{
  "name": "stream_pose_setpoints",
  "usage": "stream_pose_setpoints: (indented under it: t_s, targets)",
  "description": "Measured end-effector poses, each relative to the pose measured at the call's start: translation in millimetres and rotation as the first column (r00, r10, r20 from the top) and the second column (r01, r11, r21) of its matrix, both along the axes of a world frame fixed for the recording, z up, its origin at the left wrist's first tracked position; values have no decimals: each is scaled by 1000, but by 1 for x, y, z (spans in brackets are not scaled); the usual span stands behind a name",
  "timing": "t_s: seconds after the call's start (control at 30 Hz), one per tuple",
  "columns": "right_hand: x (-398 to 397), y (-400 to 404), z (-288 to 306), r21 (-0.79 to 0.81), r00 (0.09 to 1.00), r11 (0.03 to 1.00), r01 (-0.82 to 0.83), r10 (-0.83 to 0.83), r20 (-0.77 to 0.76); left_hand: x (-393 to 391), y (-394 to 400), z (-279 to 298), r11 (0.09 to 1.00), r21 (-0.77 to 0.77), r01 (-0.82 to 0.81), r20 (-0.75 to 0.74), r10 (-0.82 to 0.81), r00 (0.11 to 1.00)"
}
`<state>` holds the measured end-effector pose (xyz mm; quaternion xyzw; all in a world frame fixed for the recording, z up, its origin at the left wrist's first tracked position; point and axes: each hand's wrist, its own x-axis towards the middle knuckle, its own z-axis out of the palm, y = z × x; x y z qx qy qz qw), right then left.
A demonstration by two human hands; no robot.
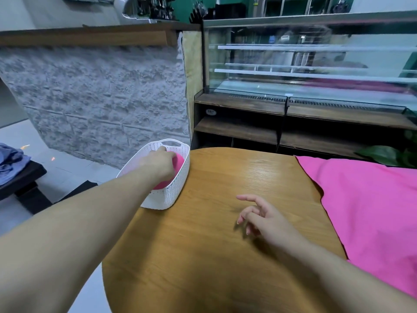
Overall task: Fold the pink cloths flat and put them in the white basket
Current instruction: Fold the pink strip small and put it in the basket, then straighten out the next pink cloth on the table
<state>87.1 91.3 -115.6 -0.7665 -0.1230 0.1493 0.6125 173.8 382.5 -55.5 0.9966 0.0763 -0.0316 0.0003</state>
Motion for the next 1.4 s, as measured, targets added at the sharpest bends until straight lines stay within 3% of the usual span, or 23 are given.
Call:
stream_pose_setpoints:
  t_s: [0.13,0.27,0.53,0.8,0.97,1.07,1.23,1.3,1.4]
  targets:
    - [-11,-24,10,-56,999,997,46,-44,32,-16,-14,18,994,-93,59,138,-45,989]
    - [-27,-54,19,-121,993,988,100,-92,70,-39,-57,37,986,12,168,250,-165,954]
    - [-78,-134,23,-194,961,948,253,-222,165,-103,-174,31,920,11,392,282,-378,882]
    - [-129,-223,15,-364,927,854,372,-318,201,-160,-288,-11,853,-299,428,128,-408,904]
    - [-159,-243,10,-687,957,667,290,-214,197,-174,-335,-40,793,-524,309,13,-355,935]
    - [-173,-243,7,-830,969,499,248,-131,211,-185,-354,-54,655,-727,205,-37,-337,941]
    - [-177,-248,-1,-896,947,316,311,-25,320,-196,-364,-61,547,-821,165,-5,-296,955]
    - [-175,-252,-2,-876,936,335,346,-51,349,-200,-365,-64,517,-839,171,17,-289,957]
    - [-168,-258,1,-689,912,602,404,-209,352,-210,-367,-65,401,-906,137,27,-268,963]
